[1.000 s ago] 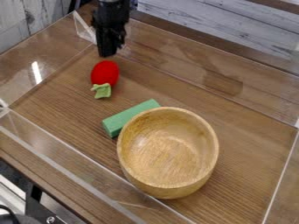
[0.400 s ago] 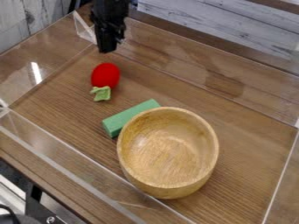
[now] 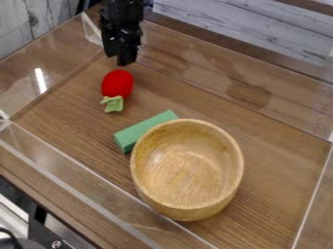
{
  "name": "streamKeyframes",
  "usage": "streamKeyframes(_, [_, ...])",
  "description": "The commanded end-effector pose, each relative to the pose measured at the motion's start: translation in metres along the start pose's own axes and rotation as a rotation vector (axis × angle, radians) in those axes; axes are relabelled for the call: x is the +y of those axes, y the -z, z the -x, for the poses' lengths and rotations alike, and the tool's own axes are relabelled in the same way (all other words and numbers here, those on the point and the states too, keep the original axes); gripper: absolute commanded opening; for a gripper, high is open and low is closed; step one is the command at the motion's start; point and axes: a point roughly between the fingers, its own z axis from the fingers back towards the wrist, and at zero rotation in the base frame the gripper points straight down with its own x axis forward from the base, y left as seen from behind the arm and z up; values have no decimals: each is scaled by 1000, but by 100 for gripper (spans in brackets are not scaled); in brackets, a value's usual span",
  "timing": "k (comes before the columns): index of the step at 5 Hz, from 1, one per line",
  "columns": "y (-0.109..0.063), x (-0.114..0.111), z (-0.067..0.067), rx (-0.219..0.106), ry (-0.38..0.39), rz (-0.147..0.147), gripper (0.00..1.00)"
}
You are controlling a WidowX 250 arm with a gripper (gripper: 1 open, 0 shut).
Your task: Move the red object to the left side of the table
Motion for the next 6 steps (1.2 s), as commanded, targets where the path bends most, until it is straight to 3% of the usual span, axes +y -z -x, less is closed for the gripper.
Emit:
streamKeyframes(1, [-33,2,0,-53,-27,-38,0])
streamKeyframes(2, [-46,-2,5,-57,-52,-32,0])
streamKeyframes(3, [-34,2,9,-45,-12,-24,100])
streamKeyframes(4, [-15,4,13,-24,32,-13,100])
streamKeyframes(5, [-8,2,13,-19,41,-11,0])
streamKeyframes(6, [-14,4,15,-33,32,-6,0])
